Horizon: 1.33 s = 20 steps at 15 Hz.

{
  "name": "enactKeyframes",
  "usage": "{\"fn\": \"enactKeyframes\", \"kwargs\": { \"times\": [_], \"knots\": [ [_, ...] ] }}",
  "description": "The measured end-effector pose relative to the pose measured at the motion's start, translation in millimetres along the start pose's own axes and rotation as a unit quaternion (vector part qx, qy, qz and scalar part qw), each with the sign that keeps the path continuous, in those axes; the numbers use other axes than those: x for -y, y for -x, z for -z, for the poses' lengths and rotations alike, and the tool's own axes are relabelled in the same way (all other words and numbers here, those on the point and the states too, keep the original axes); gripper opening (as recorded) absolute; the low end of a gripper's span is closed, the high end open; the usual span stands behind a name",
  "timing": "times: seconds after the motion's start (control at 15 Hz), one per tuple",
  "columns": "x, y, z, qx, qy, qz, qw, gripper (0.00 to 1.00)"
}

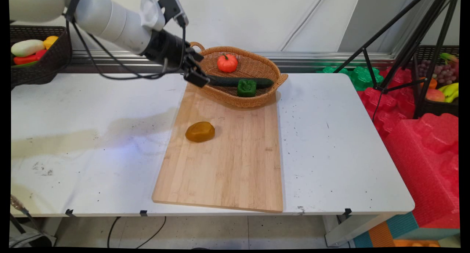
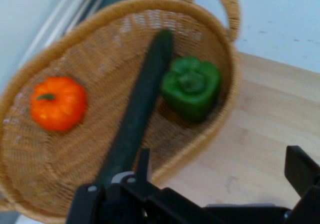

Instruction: Pick up the cucumber from the vegetable basket

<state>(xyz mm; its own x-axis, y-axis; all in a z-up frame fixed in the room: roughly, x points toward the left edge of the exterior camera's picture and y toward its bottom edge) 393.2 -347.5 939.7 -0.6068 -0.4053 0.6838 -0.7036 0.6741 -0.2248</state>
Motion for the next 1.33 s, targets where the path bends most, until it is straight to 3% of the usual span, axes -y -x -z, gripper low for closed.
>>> {"fn": "enactKeyframes", "kwargs": {
  "times": [0.33,0.67,1.0,1.33],
  "knots": [
    [30,-21,-26,0.02,-0.026,0.003,0.9995,1.0],
    [57,-40,-77,0.062,-0.04,0.002,0.9973,1.0],
    [77,-46,-132,0.108,-0.035,0.008,0.9935,1.0],
    [88,-45,-165,0.138,-0.023,0.002,0.9901,1.0]
  ]
}}
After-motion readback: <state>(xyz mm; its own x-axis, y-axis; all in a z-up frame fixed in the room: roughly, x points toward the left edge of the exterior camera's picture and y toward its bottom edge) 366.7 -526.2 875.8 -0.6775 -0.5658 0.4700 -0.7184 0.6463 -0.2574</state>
